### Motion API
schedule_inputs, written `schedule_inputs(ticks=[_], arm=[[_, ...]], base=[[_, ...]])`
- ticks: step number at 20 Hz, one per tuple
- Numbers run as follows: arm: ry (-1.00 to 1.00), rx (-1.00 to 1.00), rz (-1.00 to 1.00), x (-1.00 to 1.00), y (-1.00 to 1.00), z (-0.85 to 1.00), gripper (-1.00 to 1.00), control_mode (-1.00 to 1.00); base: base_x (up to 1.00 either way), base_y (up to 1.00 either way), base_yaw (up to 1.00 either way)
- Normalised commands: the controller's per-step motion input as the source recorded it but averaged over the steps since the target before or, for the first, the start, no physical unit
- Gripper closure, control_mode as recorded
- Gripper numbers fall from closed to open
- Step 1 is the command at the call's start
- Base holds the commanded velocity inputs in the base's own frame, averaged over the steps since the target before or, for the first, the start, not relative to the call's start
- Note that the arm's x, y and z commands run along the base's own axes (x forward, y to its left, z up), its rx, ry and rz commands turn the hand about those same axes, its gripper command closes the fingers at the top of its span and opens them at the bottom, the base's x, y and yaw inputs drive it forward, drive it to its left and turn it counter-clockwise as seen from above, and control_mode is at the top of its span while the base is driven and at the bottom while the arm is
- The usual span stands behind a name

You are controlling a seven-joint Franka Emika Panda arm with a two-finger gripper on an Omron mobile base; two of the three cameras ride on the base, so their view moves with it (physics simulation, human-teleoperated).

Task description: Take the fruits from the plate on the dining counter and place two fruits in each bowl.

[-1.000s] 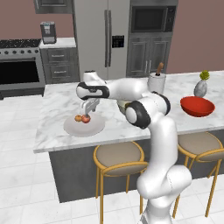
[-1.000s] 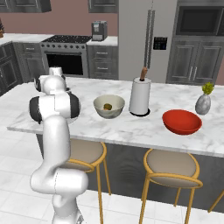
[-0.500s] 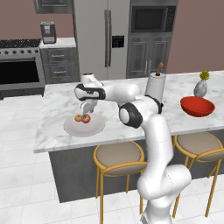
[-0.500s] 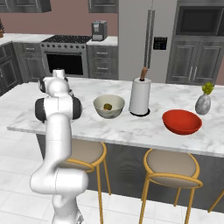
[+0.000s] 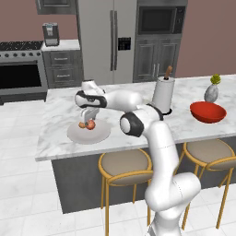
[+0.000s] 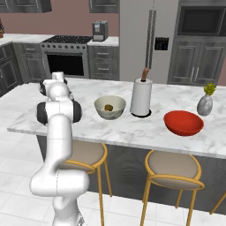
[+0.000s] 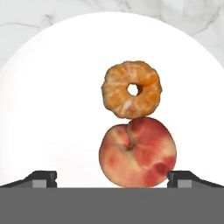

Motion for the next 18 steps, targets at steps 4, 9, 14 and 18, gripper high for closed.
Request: schedule_inputs(ticks=[4, 9, 14, 18], arm=[[0.0, -0.04, 0.0, 0.13, 0.0, -0.15, -1.0, -1.0], [0.0, -0.03, 0.0, 0.12, 0.0, -0.12, -1.0, -1.0], [0.0, 0.0, 0.0, 0.0, 0.0, -0.13, -1.0, -1.0], [0.0, 0.0, 0.0, -0.03, -0.04, -0.13, -1.0, -1.0]], base=[[0.0, 0.0, 0.0], [0.0, 0.0, 0.0], [0.0, 0.0, 0.0], [0.0, 0.0, 0.0]])
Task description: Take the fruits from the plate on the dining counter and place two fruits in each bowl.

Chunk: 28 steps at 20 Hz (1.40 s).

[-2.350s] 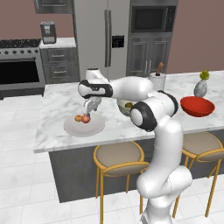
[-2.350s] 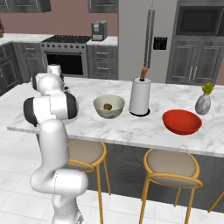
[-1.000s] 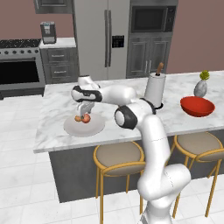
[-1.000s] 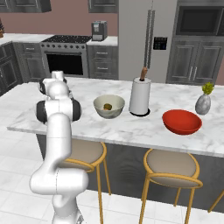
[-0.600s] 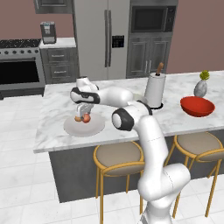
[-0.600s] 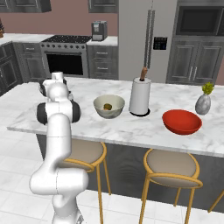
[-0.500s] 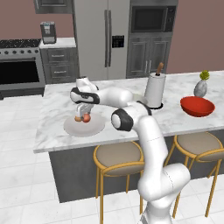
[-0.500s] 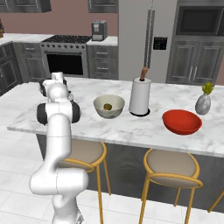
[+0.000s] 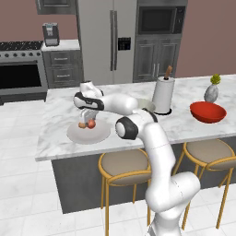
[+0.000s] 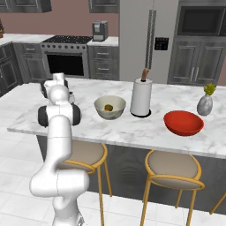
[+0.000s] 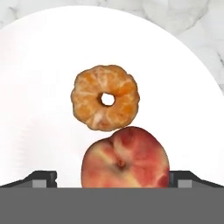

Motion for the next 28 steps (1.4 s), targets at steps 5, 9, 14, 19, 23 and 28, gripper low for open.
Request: schedule_inputs(ticks=[5, 9, 14, 19, 23, 28], arm=[[0.0, 0.0, 0.0, 0.0, -0.05, -0.18, -1.0, -1.0], [0.0, 0.0, 0.0, -0.08, -0.08, -0.14, -1.0, -1.0], [-0.01, -0.01, 0.0, -0.09, -0.06, -0.13, -1.0, -1.0], [0.0, -0.01, 0.0, -0.13, -0.08, -0.12, 1.0, -1.0], [-0.01, 0.0, 0.0, -0.08, -0.07, -0.02, 1.0, -1.0], [-0.02, 0.0, 0.0, 0.0, -0.07, 0.11, 1.0, -1.0]], base=[[0.0, 0.0, 0.0], [0.0, 0.0, 0.0], [0.0, 0.0, 0.0], [0.0, 0.0, 0.0], [0.0, 0.0, 0.0], [0.0, 0.0, 0.0]])
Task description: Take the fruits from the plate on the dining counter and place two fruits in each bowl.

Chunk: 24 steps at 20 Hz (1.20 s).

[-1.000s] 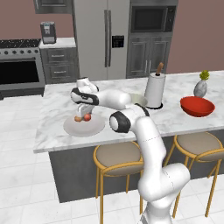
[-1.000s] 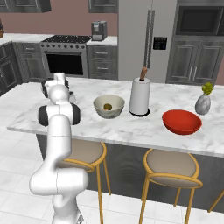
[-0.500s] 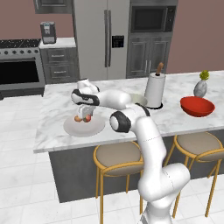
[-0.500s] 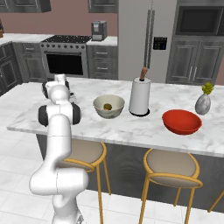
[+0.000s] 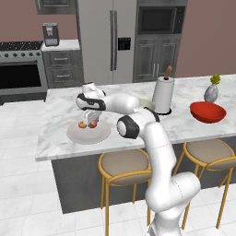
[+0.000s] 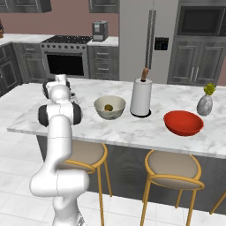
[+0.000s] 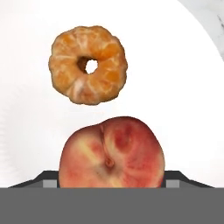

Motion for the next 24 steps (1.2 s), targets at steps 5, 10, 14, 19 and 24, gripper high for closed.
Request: schedule_inputs(ticks=[5, 10, 14, 19, 24], arm=[[-0.09, 0.0, 0.0, -0.25, -0.25, 0.32, 1.0, -1.0], [-0.18, 0.0, -0.01, -0.31, -0.45, 0.37, 1.0, -1.0], [-0.18, 0.0, -0.06, -0.39, -0.55, 0.38, 1.0, -1.0], [-0.3, 0.0, -0.07, -0.67, -0.58, 0.28, 1.0, -1.0], [-0.29, 0.0, -0.17, -0.47, -0.61, 0.31, 1.0, -1.0]], base=[[0.0, 0.0, 0.0], [0.0, 0.0, 0.0], [0.0, 0.0, 0.0], [0.0, 0.0, 0.0], [0.0, 0.0, 0.0]])
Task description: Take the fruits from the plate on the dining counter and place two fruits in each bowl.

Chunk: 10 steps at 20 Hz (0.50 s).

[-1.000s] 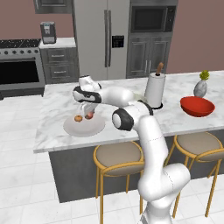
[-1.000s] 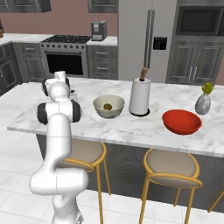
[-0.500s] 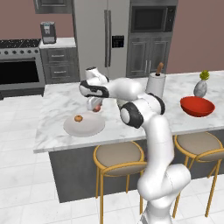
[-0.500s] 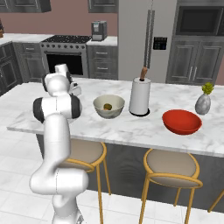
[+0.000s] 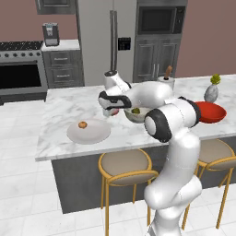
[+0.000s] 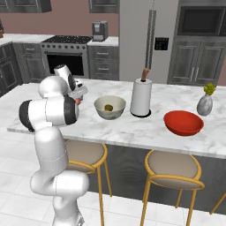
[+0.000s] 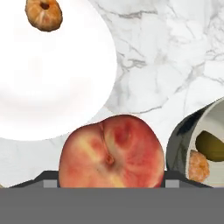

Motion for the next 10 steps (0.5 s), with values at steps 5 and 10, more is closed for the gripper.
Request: schedule_inputs(ticks=[5, 10], arm=[[-0.01, 0.03, -0.34, 0.01, -0.6, 0.45, 1.0, -1.0], [0.22, 0.12, -0.39, 0.13, -0.54, 0.57, 1.0, -1.0]], base=[[0.0, 0.0, 0.0], [0.0, 0.0, 0.0]])
